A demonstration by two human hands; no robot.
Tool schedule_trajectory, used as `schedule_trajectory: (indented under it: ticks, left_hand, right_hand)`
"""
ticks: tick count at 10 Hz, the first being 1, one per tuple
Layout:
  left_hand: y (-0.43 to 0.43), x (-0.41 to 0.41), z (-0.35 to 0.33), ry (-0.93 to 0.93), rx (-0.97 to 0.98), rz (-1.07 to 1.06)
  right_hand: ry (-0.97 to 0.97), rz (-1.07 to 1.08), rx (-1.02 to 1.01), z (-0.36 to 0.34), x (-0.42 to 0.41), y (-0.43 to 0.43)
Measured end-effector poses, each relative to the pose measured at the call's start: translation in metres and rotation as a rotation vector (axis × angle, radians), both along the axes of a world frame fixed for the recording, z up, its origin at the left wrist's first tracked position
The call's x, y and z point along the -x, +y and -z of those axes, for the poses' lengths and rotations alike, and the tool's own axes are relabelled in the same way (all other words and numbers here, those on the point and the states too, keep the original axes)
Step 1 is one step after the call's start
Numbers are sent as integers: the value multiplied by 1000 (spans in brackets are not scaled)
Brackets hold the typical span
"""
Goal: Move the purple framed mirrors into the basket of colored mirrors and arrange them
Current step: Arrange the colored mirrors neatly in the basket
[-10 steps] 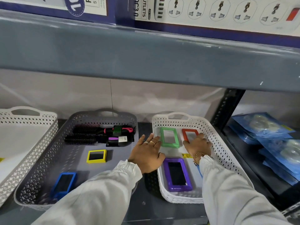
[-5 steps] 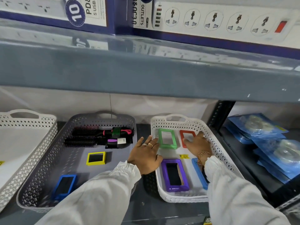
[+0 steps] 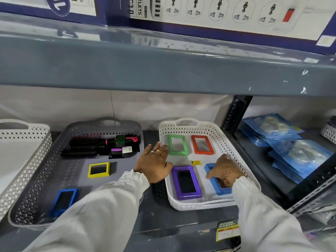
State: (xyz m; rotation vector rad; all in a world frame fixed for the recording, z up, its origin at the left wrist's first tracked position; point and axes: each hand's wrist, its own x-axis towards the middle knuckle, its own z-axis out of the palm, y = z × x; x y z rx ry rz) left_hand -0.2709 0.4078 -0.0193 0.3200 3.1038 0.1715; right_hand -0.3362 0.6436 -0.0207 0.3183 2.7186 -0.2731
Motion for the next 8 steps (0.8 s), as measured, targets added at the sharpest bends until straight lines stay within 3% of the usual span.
schedule_trajectory:
  ticks: [8]
  left_hand:
    - [-5,-6,-5,54,-44,-13]
  right_hand:
    - [171,-53,22,-44,-31,-35]
